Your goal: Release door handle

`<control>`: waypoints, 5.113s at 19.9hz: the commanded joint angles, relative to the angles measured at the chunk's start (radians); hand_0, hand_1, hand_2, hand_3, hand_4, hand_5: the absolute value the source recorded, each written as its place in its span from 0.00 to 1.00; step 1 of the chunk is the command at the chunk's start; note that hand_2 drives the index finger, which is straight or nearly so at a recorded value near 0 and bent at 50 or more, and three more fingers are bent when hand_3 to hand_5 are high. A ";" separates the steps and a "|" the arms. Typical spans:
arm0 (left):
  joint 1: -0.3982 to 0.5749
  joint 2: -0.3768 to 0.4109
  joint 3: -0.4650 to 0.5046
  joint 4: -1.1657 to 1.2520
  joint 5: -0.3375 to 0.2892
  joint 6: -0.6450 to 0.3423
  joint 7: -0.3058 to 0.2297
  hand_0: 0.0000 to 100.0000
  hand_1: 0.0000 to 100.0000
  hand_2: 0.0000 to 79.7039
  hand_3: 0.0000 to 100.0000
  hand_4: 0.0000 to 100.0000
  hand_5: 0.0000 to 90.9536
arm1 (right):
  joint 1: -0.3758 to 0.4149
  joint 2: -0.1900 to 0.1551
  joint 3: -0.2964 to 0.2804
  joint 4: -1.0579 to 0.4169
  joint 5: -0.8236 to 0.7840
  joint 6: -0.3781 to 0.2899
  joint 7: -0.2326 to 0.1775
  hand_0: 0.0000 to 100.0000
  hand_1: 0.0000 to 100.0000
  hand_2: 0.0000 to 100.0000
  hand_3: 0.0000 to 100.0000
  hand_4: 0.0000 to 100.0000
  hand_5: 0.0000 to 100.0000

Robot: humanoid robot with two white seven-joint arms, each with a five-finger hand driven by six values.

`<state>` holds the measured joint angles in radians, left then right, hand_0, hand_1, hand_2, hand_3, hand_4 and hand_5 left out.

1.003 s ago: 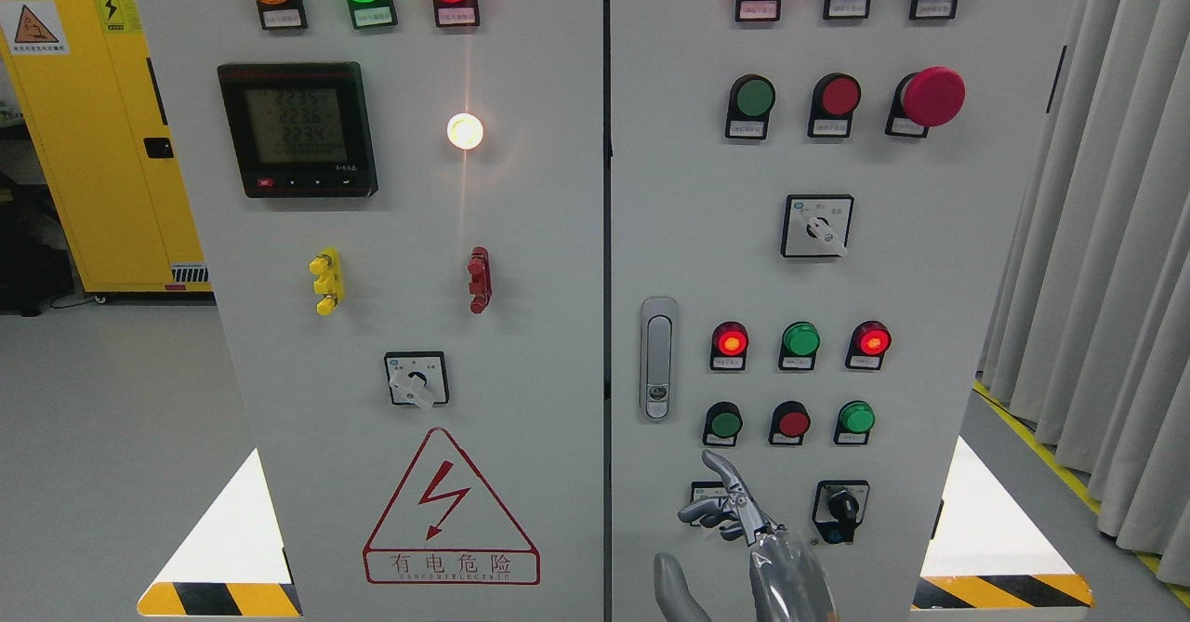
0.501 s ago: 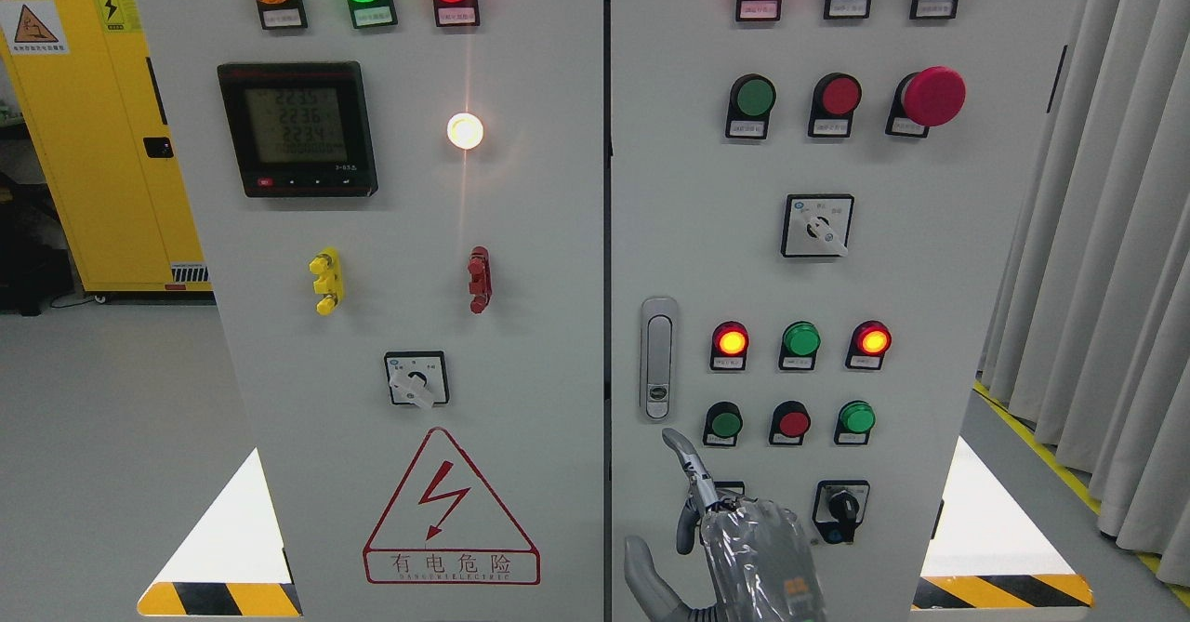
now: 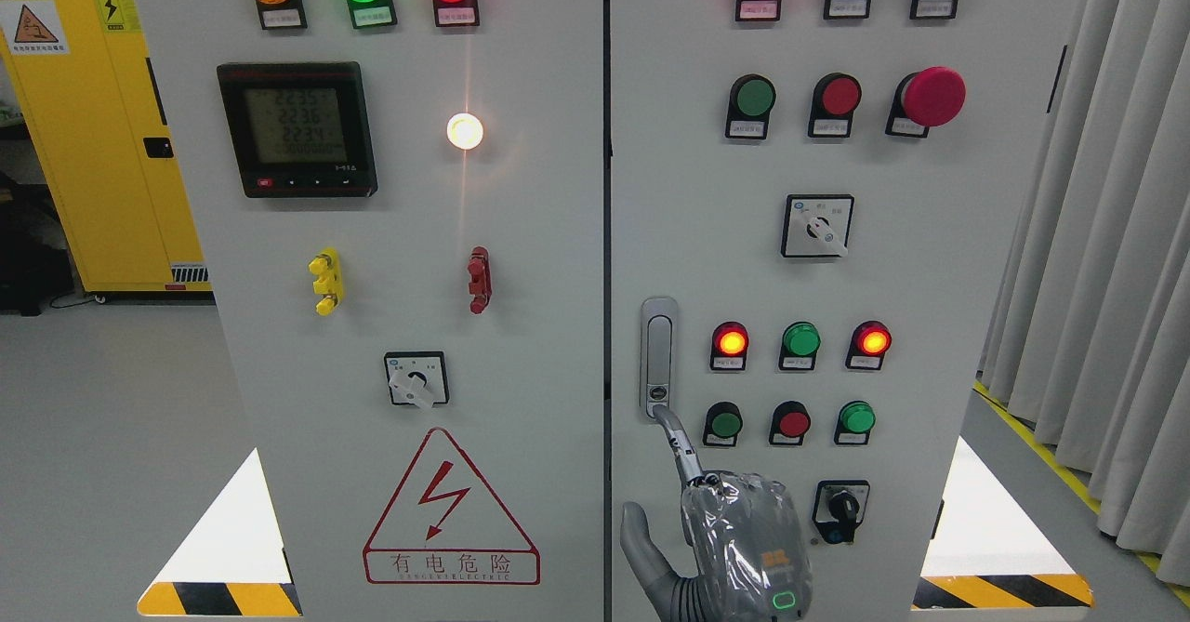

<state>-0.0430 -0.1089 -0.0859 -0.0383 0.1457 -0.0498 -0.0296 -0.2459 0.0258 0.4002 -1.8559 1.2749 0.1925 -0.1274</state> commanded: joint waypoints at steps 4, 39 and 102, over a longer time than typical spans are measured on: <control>0.000 0.000 0.000 0.000 0.000 -0.001 0.000 0.12 0.56 0.00 0.00 0.00 0.00 | -0.021 0.029 0.015 0.070 0.058 0.036 -0.002 0.68 0.33 0.00 1.00 1.00 1.00; 0.000 0.000 0.000 0.000 0.000 -0.001 0.000 0.12 0.56 0.00 0.00 0.00 0.00 | -0.070 0.066 0.012 0.121 0.070 0.100 0.014 0.67 0.34 0.03 1.00 1.00 1.00; 0.000 0.000 0.000 0.000 0.000 -0.001 0.000 0.12 0.56 0.00 0.00 0.00 0.00 | -0.033 0.056 0.005 0.075 0.069 0.104 0.057 0.67 0.35 0.04 1.00 1.00 1.00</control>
<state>-0.0430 -0.1089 -0.0860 -0.0383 0.1457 -0.0498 -0.0296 -0.2818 0.0826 0.4048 -1.7478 1.3457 0.2987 -0.0578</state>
